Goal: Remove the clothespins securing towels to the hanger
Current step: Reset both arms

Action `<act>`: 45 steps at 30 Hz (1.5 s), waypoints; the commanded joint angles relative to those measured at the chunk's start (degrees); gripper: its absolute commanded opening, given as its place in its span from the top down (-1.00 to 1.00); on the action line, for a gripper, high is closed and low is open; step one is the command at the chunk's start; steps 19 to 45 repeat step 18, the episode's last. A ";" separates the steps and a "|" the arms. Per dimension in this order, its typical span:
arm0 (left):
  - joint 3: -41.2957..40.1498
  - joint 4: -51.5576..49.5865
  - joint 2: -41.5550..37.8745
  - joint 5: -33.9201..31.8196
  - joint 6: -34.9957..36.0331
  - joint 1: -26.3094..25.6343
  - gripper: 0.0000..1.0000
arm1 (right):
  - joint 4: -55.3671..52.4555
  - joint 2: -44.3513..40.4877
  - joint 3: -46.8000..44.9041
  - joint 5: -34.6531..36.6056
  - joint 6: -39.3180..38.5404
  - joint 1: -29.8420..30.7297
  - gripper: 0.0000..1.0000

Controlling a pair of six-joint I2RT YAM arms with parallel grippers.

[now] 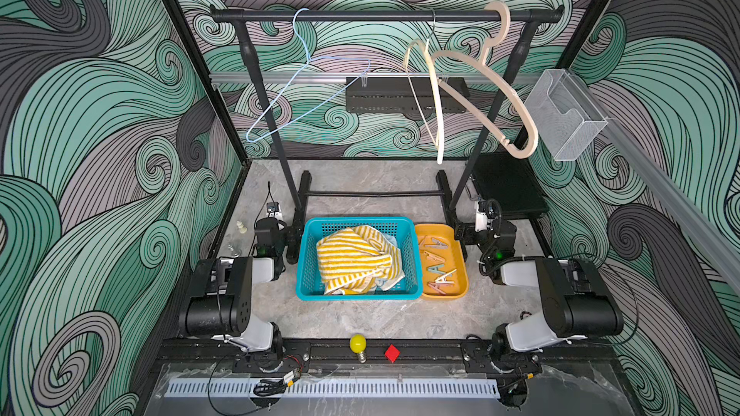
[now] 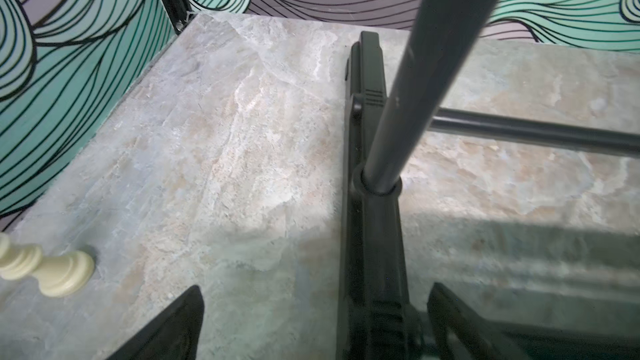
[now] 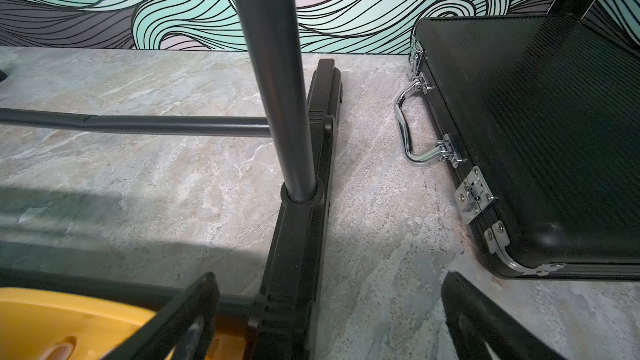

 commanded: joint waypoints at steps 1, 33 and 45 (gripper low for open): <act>-0.01 0.98 -0.55 -1.80 -0.14 -0.77 -0.97 | -0.28 0.12 1.03 -0.45 -0.66 -0.28 -0.99; 2.53 -2.57 0.47 -2.47 -0.84 -0.54 -0.97 | -2.08 0.23 2.02 5.38 0.74 0.35 -0.99; 2.53 -2.57 0.47 -2.47 -0.84 -0.54 -0.97 | -2.08 0.23 2.02 5.38 0.74 0.35 -0.99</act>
